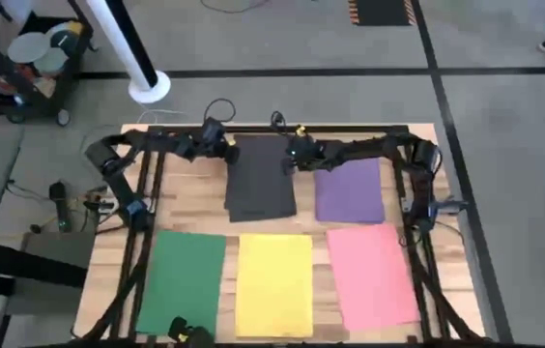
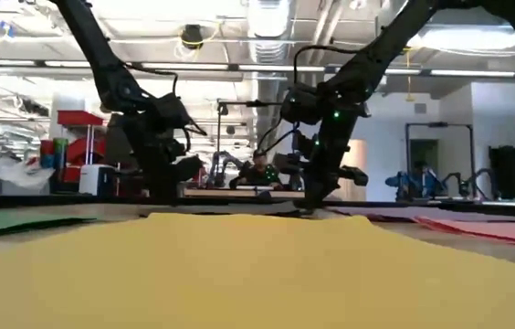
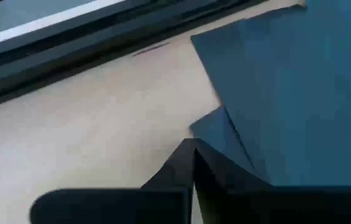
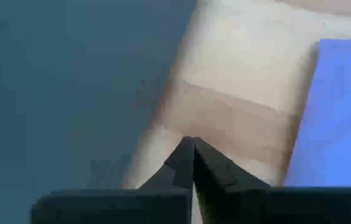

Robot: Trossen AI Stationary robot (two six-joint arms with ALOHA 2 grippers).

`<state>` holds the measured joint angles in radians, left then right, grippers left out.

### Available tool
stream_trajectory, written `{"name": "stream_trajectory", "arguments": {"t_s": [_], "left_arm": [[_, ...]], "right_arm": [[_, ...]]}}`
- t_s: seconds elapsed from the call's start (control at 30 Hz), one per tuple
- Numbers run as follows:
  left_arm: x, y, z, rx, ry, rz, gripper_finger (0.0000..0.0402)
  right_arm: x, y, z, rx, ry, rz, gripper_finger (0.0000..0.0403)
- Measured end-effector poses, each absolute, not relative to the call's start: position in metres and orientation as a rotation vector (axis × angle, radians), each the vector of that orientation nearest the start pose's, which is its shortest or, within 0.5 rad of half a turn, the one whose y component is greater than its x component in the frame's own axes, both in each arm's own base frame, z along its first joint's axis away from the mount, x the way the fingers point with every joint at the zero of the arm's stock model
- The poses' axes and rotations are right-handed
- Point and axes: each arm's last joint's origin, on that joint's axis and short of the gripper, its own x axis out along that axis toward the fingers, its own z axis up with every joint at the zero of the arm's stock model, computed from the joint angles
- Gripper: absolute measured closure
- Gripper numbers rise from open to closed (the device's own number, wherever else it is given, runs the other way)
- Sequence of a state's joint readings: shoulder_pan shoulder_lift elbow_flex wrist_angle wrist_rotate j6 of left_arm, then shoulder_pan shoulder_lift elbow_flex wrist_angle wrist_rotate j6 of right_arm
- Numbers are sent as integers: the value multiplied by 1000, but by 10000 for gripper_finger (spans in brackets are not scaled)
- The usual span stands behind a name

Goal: Organize paper
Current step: Put the black paper on top of the other back paper in the top center of the table

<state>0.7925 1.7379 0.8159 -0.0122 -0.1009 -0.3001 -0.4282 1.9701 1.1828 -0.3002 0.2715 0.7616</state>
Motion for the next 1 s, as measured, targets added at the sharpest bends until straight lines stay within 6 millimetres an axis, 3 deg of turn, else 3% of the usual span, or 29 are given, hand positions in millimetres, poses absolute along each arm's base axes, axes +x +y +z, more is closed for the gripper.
{"name": "stream_trajectory", "arguments": {"t_s": [0.7,0.87,1.0], "left_arm": [[227,234,137,-580,753,850,401],[233,221,144,-571,777,763,401],[235,200,166,-514,814,700,401]], "right_arm": [[353,-167,135,786,757,-902,403],[358,-165,143,704,778,-867,403],[361,-162,154,629,789,-871,403]]}}
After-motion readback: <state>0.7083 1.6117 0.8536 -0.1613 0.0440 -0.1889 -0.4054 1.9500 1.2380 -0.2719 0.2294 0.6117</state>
